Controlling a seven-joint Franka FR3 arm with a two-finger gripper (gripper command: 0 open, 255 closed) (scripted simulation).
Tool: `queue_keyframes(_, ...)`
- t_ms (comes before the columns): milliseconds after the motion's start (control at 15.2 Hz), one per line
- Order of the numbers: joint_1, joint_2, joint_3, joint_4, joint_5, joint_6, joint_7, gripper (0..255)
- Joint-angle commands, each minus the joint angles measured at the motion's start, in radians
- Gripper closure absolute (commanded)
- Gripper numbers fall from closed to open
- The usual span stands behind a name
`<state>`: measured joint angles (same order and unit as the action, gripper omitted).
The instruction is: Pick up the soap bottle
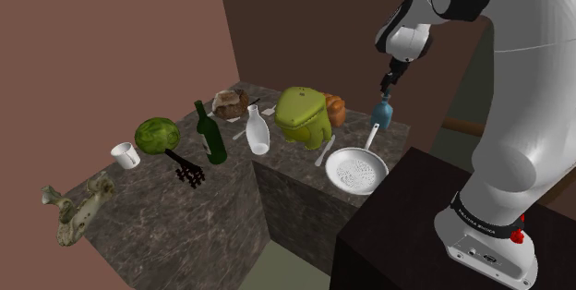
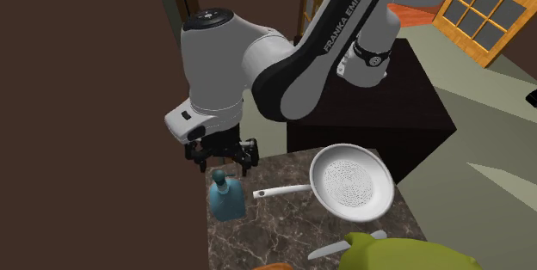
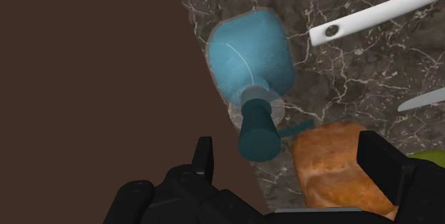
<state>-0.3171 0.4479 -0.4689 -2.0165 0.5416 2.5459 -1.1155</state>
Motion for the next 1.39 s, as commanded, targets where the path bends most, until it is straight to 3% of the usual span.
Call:
queue_keyframes(0,-0.016,0.03,0.015,0.018,0.022,0.01,-0.018,0)
queue_keyframes(462,-0.044,0.087,0.053,0.024,0.072,0.056,-0.058,0)
queue_keyframes(528,-0.046,0.089,0.054,0.026,0.073,0.056,-0.06,255)
queue_keyframes(1320,-0.028,0.056,0.032,0.02,0.045,0.032,-0.037,255)
